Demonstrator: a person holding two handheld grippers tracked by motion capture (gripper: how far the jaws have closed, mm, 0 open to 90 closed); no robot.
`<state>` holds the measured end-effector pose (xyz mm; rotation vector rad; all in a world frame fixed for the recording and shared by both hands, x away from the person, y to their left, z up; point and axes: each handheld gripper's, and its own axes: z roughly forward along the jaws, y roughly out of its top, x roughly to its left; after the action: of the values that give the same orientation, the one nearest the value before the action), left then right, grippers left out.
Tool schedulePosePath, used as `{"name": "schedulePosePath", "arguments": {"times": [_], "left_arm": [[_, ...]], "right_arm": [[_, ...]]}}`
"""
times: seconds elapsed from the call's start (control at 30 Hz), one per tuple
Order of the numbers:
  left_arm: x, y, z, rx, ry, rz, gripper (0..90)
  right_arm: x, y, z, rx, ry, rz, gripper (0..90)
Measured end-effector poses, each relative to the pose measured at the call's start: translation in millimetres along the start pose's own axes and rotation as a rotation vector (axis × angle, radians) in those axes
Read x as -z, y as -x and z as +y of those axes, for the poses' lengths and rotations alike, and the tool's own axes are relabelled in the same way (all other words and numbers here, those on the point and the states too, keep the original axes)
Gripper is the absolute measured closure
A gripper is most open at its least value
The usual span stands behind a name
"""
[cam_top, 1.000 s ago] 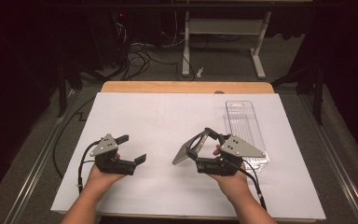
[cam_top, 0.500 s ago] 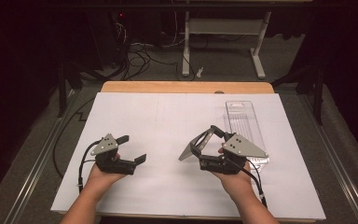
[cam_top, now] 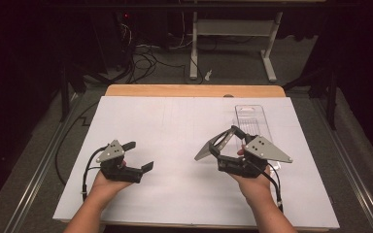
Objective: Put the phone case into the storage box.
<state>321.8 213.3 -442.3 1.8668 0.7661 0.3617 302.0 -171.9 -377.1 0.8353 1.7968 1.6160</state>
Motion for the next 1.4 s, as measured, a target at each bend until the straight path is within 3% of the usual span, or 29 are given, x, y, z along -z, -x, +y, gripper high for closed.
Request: {"name": "schedulePosePath", "arguments": {"times": [0.6, 1.4], "left_arm": [[-0.7, 0.0, -0.3, -0.006, 0.002, 0.001, 0.2], [2.0, -2.7, -0.5, -0.007, 0.020, 0.015, 0.2]], "right_arm": [[17.9, 20.6, 11.9, 0.008, 0.048, -0.076, 14.2], [42.9, 47.4, 23.7, -0.016, 0.121, -0.192, 14.1]]}}
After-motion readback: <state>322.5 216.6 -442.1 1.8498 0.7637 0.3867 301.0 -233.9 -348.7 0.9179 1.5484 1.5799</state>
